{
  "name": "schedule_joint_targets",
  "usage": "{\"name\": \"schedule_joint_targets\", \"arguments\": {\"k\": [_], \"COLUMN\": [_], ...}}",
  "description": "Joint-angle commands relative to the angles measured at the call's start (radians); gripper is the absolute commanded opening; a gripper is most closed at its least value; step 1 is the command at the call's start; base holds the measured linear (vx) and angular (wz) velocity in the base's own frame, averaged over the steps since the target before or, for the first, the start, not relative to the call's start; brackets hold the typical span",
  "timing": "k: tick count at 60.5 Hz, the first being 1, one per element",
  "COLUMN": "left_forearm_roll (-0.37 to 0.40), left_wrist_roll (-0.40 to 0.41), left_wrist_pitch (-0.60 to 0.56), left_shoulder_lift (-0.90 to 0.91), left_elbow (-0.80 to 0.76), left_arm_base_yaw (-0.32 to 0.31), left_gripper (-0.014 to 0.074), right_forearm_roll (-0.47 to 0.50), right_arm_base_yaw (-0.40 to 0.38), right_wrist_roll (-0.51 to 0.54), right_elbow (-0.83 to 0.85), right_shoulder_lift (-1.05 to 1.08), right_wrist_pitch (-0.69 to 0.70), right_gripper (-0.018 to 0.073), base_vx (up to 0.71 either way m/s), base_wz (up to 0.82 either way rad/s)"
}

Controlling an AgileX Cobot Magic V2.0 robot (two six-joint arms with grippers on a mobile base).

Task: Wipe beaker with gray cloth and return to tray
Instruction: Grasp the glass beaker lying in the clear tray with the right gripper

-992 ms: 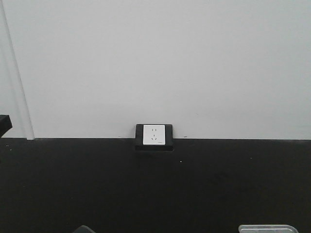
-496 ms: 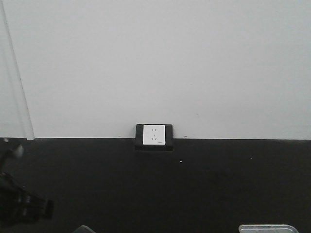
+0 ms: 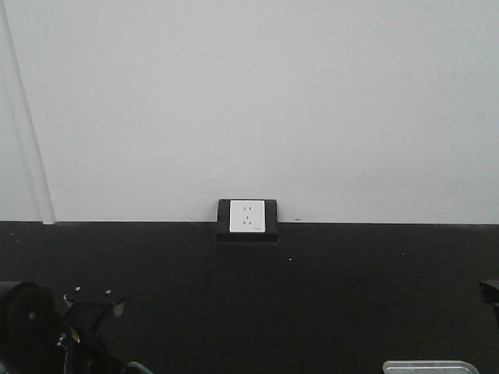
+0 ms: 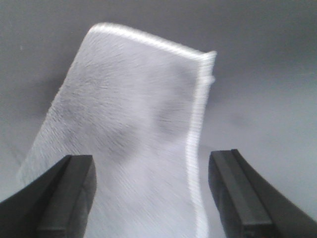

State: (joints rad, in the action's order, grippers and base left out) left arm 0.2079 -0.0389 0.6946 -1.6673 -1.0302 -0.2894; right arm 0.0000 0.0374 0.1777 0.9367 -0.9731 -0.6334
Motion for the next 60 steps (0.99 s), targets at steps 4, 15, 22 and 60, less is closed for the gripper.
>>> {"name": "schedule_joint_targets", "arguments": {"k": [4, 15, 22, 60], "left_forearm_roll": [-0.038, -0.085, -0.104, -0.119], "left_wrist_roll": [0.045, 0.075, 0.076, 0.048], "left_wrist_pitch": [-0.067, -0.084, -0.088, -0.067], "left_shoulder_lift": [-0.019, -0.079, -0.102, 0.425], "left_elbow": [-0.027, -0.027, -0.027, -0.03], "left_arm_base_yaw": [-0.006, -0.006, -0.006, -0.006], "left_gripper": [0.0581, 0.0524, 0.0392, -0.0007], "right_forearm_roll": [-0.025, -0.029, -0.029, -0.089], "right_arm_base_yaw": [-0.002, -0.002, -0.002, -0.116], "right_wrist_roll": [0.0, 0.0, 0.0, -0.25], "right_elbow": [0.038, 0.038, 0.038, 0.038], "right_shoulder_lift": [0.01, 0.01, 0.01, -0.048], "right_wrist_pitch": [0.068, 0.068, 0.068, -0.193], "right_gripper": [0.0547, 0.0547, 0.0547, 0.0468], "base_vx": [0.0, 0.0, 0.0, 0.0], "base_wz": [0.0, 0.0, 0.0, 0.0]}}
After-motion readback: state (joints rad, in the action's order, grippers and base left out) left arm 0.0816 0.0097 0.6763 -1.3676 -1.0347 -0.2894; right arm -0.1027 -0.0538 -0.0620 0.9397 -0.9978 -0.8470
